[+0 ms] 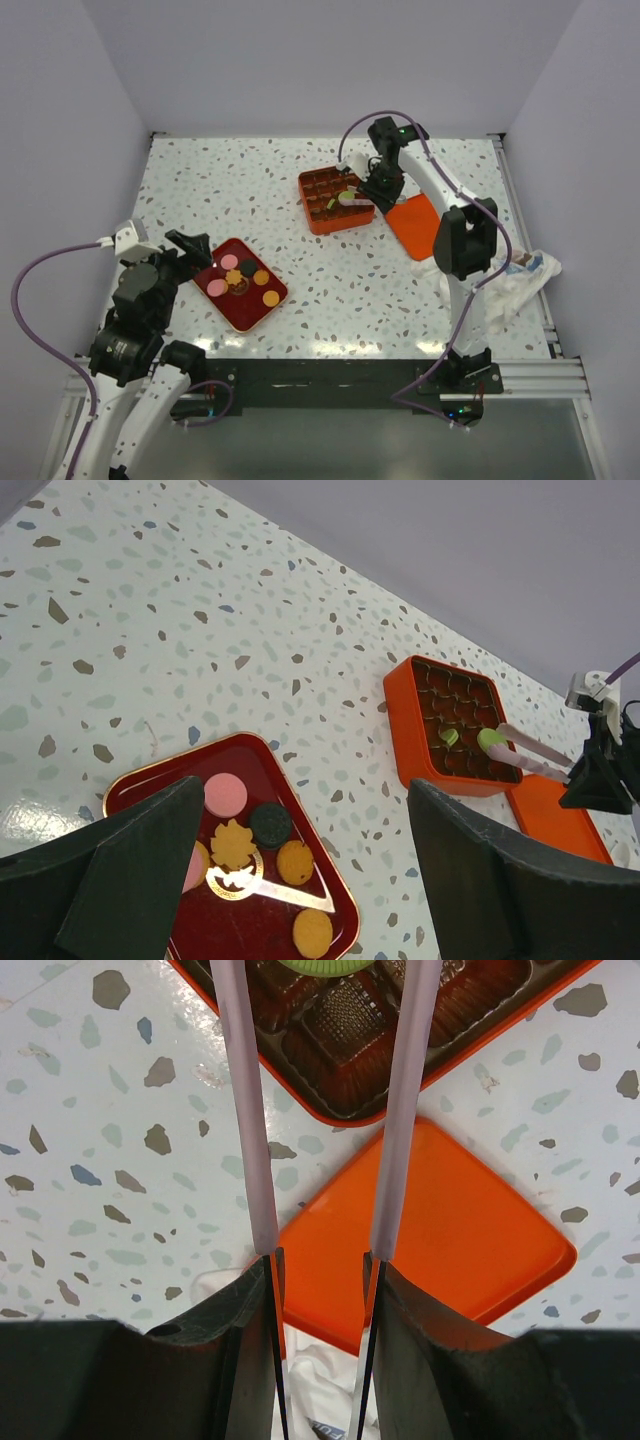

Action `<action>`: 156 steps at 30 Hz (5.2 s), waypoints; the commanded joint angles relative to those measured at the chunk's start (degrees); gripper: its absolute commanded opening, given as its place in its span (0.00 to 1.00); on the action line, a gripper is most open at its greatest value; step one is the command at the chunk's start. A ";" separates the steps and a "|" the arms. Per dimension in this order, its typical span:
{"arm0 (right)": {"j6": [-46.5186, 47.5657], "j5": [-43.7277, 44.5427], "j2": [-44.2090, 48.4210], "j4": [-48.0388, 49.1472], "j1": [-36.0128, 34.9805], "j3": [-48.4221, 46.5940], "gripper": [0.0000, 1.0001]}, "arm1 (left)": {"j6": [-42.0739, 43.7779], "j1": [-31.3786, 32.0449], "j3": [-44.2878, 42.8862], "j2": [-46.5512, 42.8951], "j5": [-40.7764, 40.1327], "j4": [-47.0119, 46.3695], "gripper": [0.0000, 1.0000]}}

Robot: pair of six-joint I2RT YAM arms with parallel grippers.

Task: Pack the cookies
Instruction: Place the fake cookies in the packing box.

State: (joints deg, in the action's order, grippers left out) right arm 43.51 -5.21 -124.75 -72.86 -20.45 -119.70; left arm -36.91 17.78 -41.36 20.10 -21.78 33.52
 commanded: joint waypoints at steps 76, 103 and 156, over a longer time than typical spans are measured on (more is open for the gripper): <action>-1.14 0.47 -3.57 -1.93 0.23 -3.79 0.34 | -0.54 0.24 0.23 0.56 0.69 -3.20 0.88; -2.11 0.20 -3.13 -1.41 -0.21 -3.96 0.43 | -0.54 0.24 0.32 0.29 0.69 -3.11 0.88; -3.43 0.11 -6.03 -1.85 -0.73 -9.67 0.22 | -0.80 0.24 -0.21 0.21 1.13 -2.93 0.88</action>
State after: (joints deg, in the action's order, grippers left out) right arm 39.88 -5.45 -129.78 -74.02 -20.56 -126.56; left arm -36.97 17.78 -41.34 19.99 -21.17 33.39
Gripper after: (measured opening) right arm 0.313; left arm 0.880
